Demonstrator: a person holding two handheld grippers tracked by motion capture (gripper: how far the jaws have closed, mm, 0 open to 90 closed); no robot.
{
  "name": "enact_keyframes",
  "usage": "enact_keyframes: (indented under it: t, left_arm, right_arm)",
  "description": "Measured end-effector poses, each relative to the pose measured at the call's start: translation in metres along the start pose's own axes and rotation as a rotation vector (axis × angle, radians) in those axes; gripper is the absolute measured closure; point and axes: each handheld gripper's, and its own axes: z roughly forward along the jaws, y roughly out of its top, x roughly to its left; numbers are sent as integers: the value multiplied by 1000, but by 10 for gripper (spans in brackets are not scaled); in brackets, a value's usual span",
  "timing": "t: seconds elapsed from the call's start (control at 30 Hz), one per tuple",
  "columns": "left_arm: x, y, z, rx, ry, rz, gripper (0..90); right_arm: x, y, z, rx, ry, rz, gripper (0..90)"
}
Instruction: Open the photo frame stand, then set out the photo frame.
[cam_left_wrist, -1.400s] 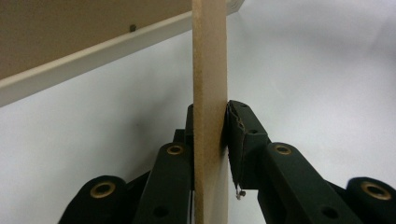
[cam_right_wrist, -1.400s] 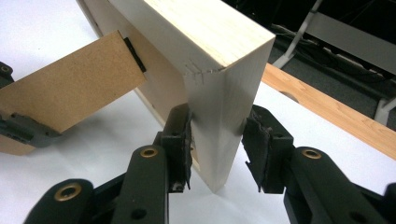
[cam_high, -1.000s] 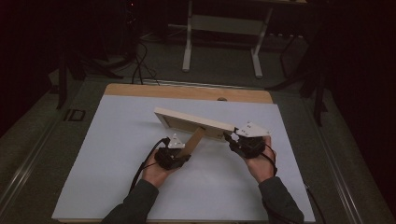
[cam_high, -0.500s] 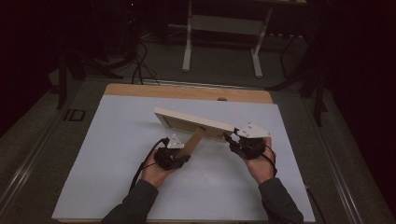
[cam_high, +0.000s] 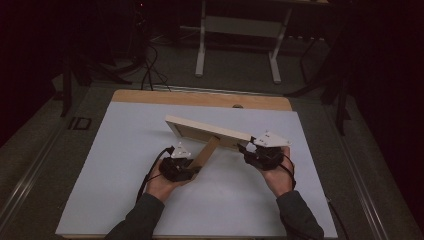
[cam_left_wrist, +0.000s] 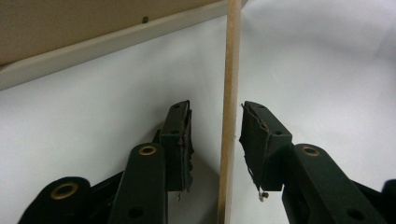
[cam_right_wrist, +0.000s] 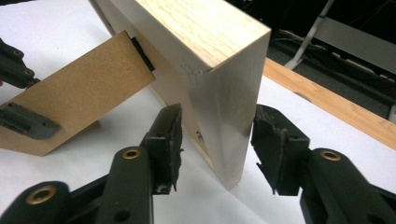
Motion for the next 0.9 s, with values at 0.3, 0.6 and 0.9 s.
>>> enact_keyframes:
  t: [0.3, 0.6, 0.9]
  left_arm:
    - [2, -2, -5, -14, -6, -13, 626]
    - [3, -3, -9, -19, -8, -14, 627]
    - [8, -4, -17, -43, -26, -58, 619]
  right_arm:
    - [1, -1, 0, 2, 13, 5, 478]
    - [-2, -4, -2, -2, 23, 35, 478]
    - [-4, -10, -3, 11, 29, 54, 485]
